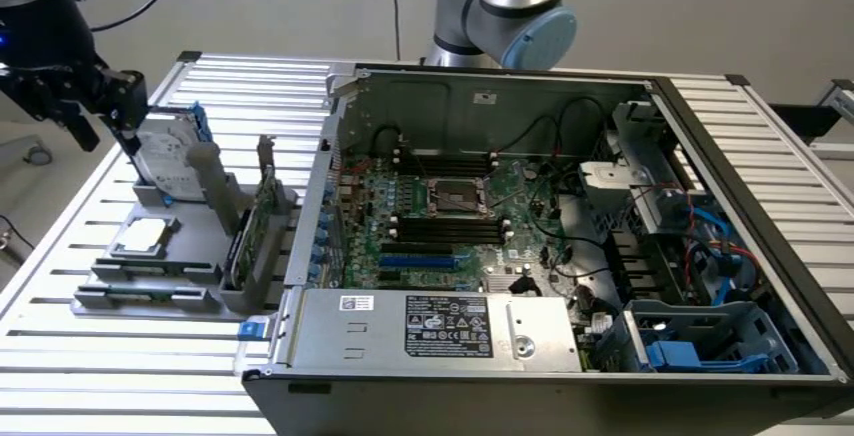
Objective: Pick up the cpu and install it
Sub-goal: 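Pick up the cpu and move it towards the insertion slot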
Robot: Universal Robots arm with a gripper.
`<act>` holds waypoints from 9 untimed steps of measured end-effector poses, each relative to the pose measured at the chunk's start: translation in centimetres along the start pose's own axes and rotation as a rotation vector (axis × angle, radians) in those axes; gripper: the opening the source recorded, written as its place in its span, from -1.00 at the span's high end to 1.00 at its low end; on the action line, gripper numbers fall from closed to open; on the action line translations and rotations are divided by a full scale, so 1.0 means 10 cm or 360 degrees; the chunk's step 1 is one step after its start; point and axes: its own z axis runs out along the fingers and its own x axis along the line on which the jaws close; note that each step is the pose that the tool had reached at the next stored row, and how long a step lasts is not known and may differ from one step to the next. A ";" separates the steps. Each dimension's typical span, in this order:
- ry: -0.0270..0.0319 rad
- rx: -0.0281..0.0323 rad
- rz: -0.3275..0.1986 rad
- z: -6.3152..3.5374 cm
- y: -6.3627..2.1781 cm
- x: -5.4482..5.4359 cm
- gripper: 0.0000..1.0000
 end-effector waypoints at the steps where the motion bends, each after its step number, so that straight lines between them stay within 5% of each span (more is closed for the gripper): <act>1: 0.00002 0.00001 0.0000 0.017 -0.001 0.01 -0.08; 9: 0.00003 0.00002 0.0000 0.163 -0.007 0.02 -0.08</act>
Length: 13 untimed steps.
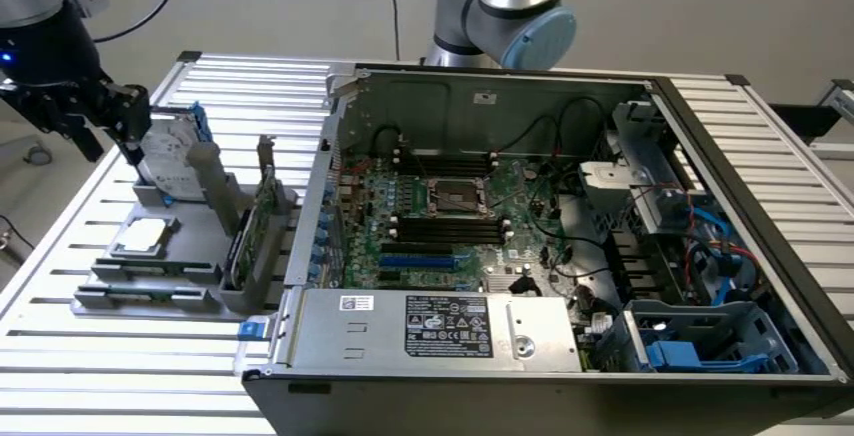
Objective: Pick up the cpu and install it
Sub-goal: 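Pick up the cpu and move it towards the insertion slot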
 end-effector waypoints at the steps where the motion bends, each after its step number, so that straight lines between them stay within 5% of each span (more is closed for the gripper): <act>1: -0.00001 -0.00001 0.0000 0.018 -0.001 0.00 -0.08; 13: -0.00001 -0.00002 0.0000 0.230 -0.181 -0.02 -0.08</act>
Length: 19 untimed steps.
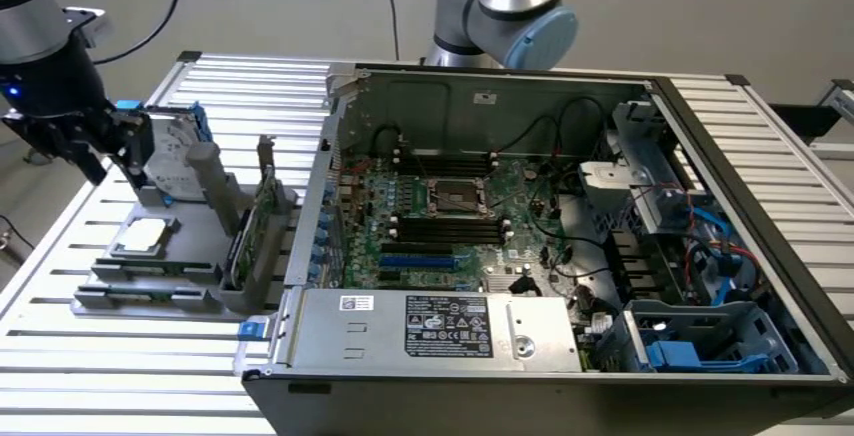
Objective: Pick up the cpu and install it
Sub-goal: 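Pick up the cpu and move it towards the insertion slot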
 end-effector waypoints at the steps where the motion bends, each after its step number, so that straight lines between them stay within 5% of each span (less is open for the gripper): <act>1: 0.00001 0.00000 0.0000 0.017 -0.024 0.00 -0.08; 7: 0.00000 0.00000 0.0000 0.122 -0.144 -0.03 -0.08; 19: 0.00001 0.00000 -0.0001 0.339 -0.170 -0.10 -0.08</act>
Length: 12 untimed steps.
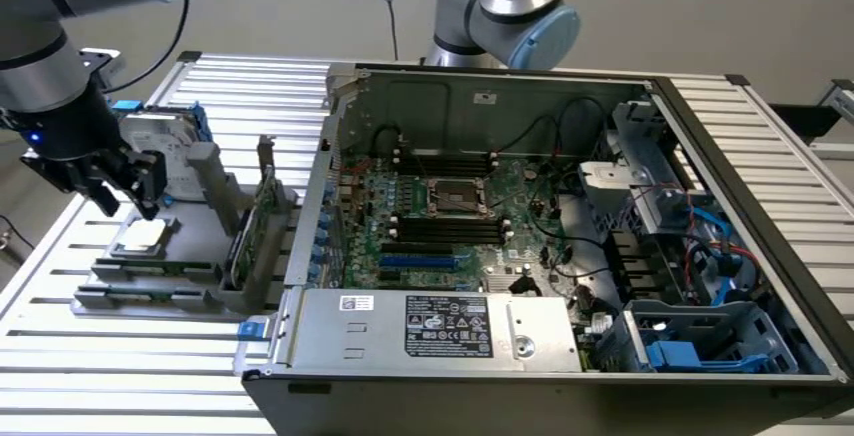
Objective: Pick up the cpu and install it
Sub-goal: 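Pick up the cpu and move it towards the insertion slot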
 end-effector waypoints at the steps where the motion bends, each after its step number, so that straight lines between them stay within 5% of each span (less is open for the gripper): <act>1: -0.00002 -0.00001 0.0000 0.018 -0.001 0.00 -0.08; 4: 0.00001 0.00001 0.0000 0.071 -0.003 0.00 -0.23; 12: 0.00000 0.00000 0.0000 0.217 -0.008 0.00 -0.23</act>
